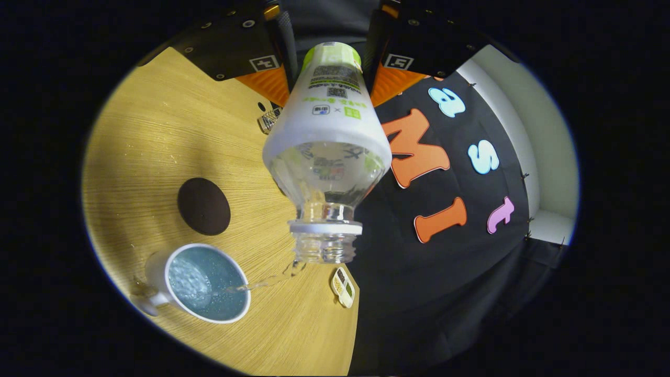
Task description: Take the bottle from table, then pour the juice into the cup, finally place the bottle on the coaster
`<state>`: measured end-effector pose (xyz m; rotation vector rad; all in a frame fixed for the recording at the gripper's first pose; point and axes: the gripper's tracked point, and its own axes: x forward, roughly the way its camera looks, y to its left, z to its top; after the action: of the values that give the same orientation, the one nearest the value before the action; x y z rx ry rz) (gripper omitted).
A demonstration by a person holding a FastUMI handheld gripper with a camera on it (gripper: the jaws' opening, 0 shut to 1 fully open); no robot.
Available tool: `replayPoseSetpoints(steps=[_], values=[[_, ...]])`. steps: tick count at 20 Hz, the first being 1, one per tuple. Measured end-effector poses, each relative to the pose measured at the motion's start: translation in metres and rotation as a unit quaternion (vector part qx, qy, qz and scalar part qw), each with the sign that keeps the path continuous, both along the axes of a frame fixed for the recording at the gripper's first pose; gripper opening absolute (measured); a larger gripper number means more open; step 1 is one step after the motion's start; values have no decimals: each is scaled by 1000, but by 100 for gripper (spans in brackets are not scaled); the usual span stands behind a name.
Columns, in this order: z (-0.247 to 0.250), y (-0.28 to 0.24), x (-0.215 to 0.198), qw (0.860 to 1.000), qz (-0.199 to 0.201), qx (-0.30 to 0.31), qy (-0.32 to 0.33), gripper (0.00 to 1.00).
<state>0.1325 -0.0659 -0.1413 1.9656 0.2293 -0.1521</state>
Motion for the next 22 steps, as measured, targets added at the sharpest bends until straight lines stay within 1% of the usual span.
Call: replayPoseSetpoints(steps=[10,16,22], values=[[8,-12,0,999,-17,45,-1,58],[13,-24,-3,998,-25,49,1,58],[13,-20,-2,998,-19,63,3,58]])
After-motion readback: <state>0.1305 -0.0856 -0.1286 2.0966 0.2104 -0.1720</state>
